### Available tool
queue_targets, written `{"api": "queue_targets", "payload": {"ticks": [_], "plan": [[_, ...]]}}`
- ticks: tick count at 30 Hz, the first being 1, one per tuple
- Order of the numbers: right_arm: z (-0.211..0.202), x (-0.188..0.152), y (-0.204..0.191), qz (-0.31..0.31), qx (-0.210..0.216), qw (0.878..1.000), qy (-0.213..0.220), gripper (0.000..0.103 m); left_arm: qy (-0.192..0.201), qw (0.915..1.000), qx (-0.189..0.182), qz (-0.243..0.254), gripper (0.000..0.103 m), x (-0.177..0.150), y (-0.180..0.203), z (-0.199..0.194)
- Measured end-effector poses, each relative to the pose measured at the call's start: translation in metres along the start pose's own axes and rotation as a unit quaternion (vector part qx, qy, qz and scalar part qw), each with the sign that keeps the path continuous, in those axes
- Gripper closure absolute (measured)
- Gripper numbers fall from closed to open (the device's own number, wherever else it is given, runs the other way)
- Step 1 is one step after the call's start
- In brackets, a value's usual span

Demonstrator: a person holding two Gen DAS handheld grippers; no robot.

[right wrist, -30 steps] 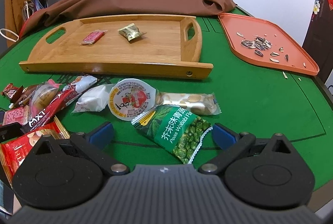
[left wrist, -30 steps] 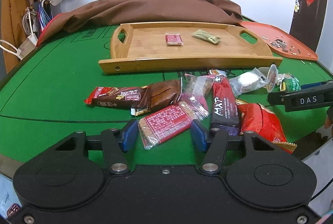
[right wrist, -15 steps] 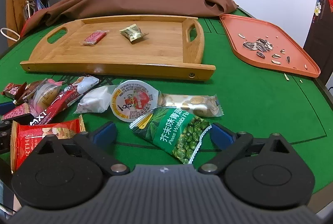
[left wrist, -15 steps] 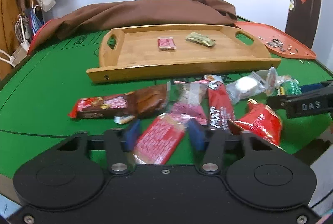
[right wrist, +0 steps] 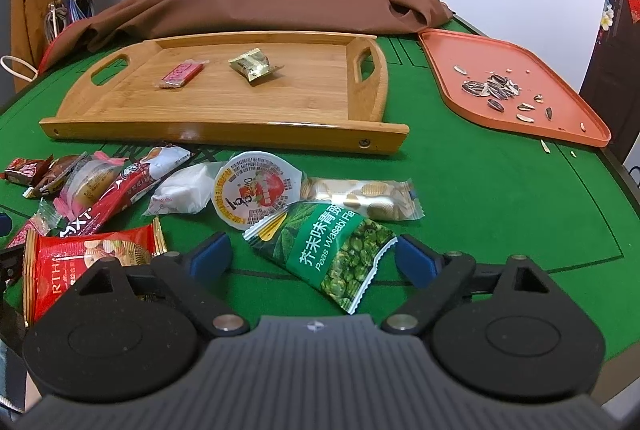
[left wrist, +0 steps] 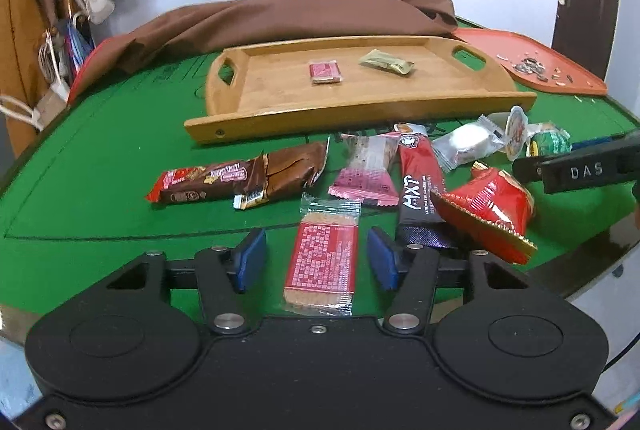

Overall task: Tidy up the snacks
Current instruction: 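Grasp a second pink wafer packet with the left tool while the right tool grasps the green pea bag, then carry the pink packet and green pea bag over the wooden tray and lower them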

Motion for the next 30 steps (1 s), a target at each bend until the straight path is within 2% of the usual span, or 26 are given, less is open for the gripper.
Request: {"api": "queue_targets", "payload": {"ticks": [2,3,6,10,15,24,30], "plan": [[-0.001,0.0,-0.001,0.001,0.0,1.0,0.001,0.015,-0.004,0.9998,-0.017,-0.014,0.061,0.001,-0.003,0.0],[-0.002,-0.001,-0.002,0.002,0.0,1.0,0.001,0.02,-0.004,0.9998,-0.013,-0.013,0.072,0.001,-0.003,-0.001],[-0.004,-0.001,-0.005,0.001,0.001,1.0,0.001,0.029,-0.012,0.9998,-0.019,-0.001,0.072,0.005,-0.003,-0.001],[-0.008,-0.001,-0.006,0.002,0.009,1.0,0.0,0.038,-0.015,0.9993,-0.029,-0.017,0.072,0.015,-0.013,-0.001],[-0.012,-0.001,-0.002,0.017,0.024,1.0,-0.003,0.04,-0.004,0.9994,-0.03,-0.019,0.072,0.022,-0.016,-0.008],[-0.037,0.009,0.01,0.024,0.016,0.999,0.031,0.041,0.022,0.999,-0.036,-0.015,0.072,0.038,-0.016,-0.024],[-0.045,0.023,0.016,0.033,0.027,0.998,0.046,0.041,0.032,0.9986,-0.037,-0.02,0.072,0.056,-0.022,-0.027]]}}
Point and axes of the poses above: each gripper's, at about its wrist camera, not at the fingertips, and z roughly the way its jaws point, y to its right, x to its top, the point moved 7 cm from there along z, roughly the way its jaws point, and after that the axes turned 15 degrees about -y, right-handed, at the moved point
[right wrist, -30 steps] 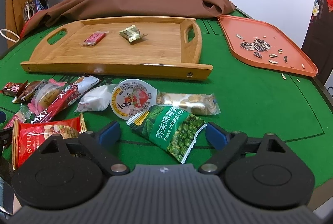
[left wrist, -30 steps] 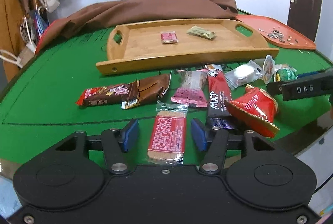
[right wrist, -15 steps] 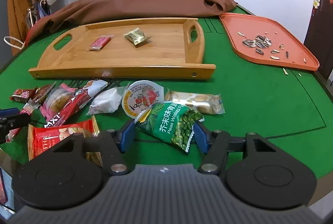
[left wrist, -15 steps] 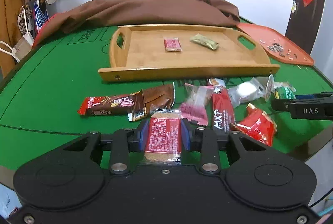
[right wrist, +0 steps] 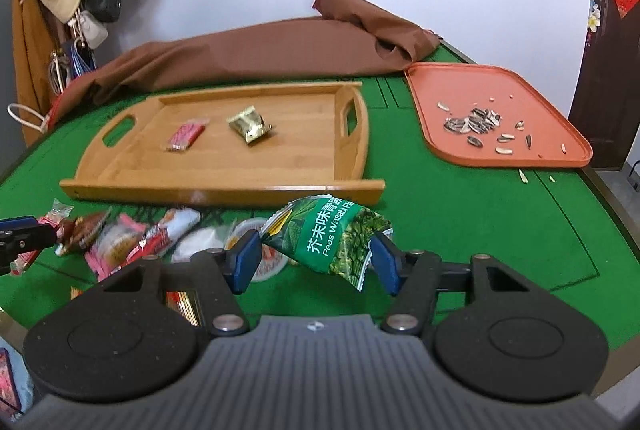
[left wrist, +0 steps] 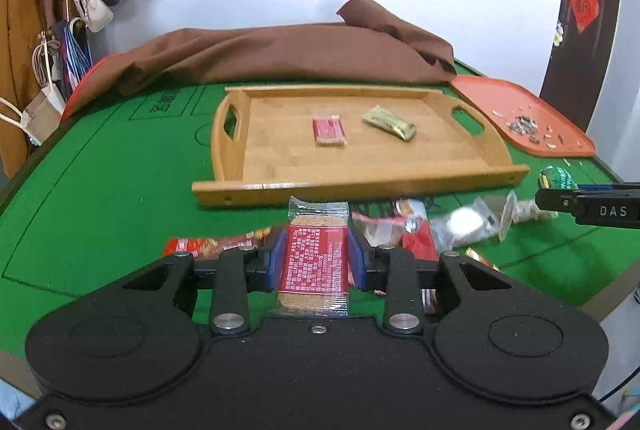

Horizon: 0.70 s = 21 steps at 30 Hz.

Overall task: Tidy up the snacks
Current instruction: 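Carry the pink packet and green pea bag over the wooden tray and lower them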

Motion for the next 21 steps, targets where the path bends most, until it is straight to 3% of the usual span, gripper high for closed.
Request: {"api": "queue_targets", "payload": {"ticks": [10,21], "plan": [[0.012,0.035,0.002,-0.002,0.007,1.0,0.005,0.041,0.022,0.9997,0.01,0.001,0.072,0.051,-0.008,0.007],[0.038,0.098,-0.003,-0.016,0.003,1.0,-0.004,0.041,-0.012,0.9995,0.014,-0.025,0.072,0.117,-0.027,0.053]]}}
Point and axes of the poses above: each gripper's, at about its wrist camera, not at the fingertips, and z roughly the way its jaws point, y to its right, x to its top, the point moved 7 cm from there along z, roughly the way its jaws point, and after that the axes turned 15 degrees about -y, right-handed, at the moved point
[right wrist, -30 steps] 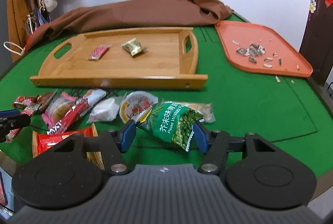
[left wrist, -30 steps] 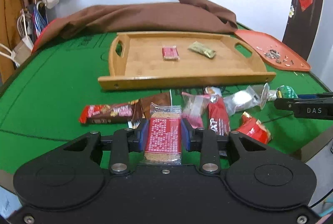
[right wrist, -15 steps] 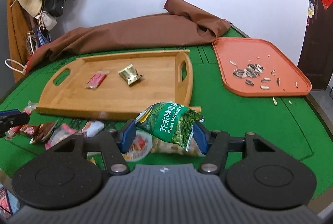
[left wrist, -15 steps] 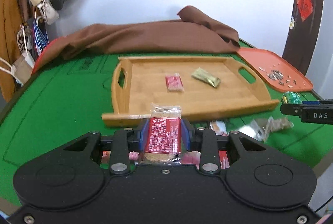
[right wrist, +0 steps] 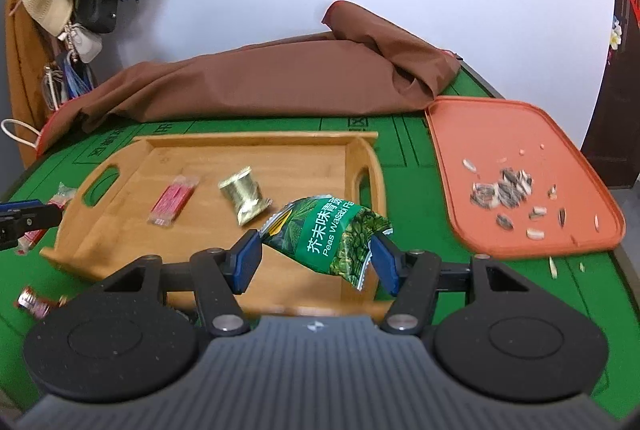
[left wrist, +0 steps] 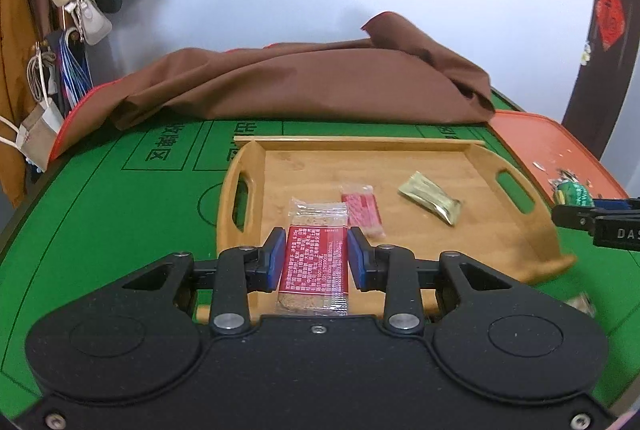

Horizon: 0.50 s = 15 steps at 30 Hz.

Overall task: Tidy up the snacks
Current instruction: 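Carry the pink packet and green pea bag over the wooden tray and lower them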

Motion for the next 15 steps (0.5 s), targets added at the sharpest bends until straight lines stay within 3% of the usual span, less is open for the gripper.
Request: {"api": "queue_targets", "payload": {"ticks": [7,15], "plan": [[0.035,0.041,0.0,-0.001,-0.023,0.999,-0.03,0.041,-0.027,0.9996,0.011,-0.008,0.072,0.038,-0.006,0.042],[0.088,0.057,-0.006,0.004,-0.021,0.996,-0.085,0.041,-0.069,0.9973,0.021,-0.019,0.072,0.052,-0.007,0.095]]}}
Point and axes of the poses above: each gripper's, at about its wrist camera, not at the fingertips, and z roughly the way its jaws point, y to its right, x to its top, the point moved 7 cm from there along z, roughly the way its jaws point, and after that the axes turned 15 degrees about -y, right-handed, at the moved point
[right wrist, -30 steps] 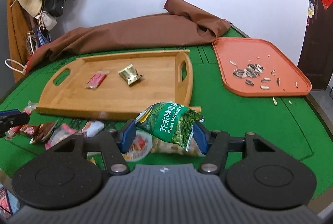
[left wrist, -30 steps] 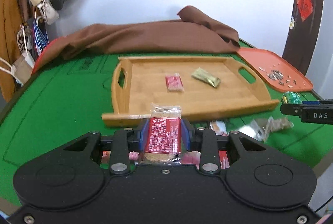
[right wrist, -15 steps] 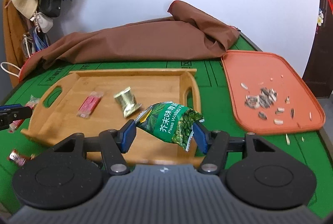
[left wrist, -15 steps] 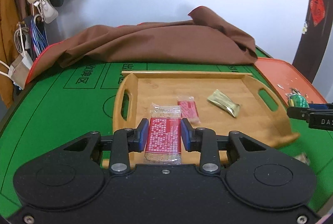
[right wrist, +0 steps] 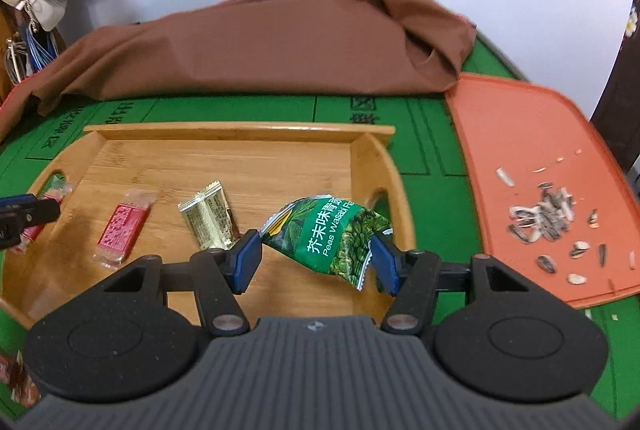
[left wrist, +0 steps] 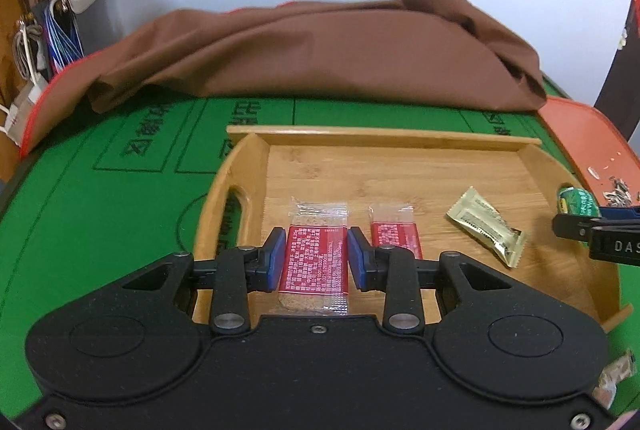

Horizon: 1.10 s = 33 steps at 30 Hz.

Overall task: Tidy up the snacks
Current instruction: 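Carry the pink packet and green pea bag over the wooden tray and lower them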

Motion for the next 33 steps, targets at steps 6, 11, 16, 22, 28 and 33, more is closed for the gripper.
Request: {"api": "queue_targets", "payload": {"ticks": [6,11,16,22,28,33], "plan": [[0.019,0.009,-0.003,0.005,0.009,1.0,-0.018,0.041,-0.007,1.0,0.001,0.006,0.072,0.002,0.009,0.016],[0.026,0.012,-0.005,0.008,0.017,1.0,-0.021,0.041,-0.014,0.9999,0.001,0.007,0.072,0.003,0.013,0.025],[0.033,0.013,-0.007,0.01,0.025,0.999,-0.026,0.041,-0.02,0.9997,0.001,0.012,0.072,0.002,0.017,0.031],[0.037,0.014,-0.011,0.011,0.035,0.999,-0.029,0.041,-0.025,0.9996,-0.001,0.011,0.072,0.002,0.017,0.037],[0.038,0.013,-0.014,0.01,0.039,0.999,-0.028,0.04,-0.024,0.9997,-0.002,0.011,0.072,0.002,0.016,0.039],[0.037,0.011,-0.015,0.01,0.048,0.998,-0.032,0.04,-0.021,0.9997,-0.004,0.012,0.071,0.002,0.017,0.039]]}}
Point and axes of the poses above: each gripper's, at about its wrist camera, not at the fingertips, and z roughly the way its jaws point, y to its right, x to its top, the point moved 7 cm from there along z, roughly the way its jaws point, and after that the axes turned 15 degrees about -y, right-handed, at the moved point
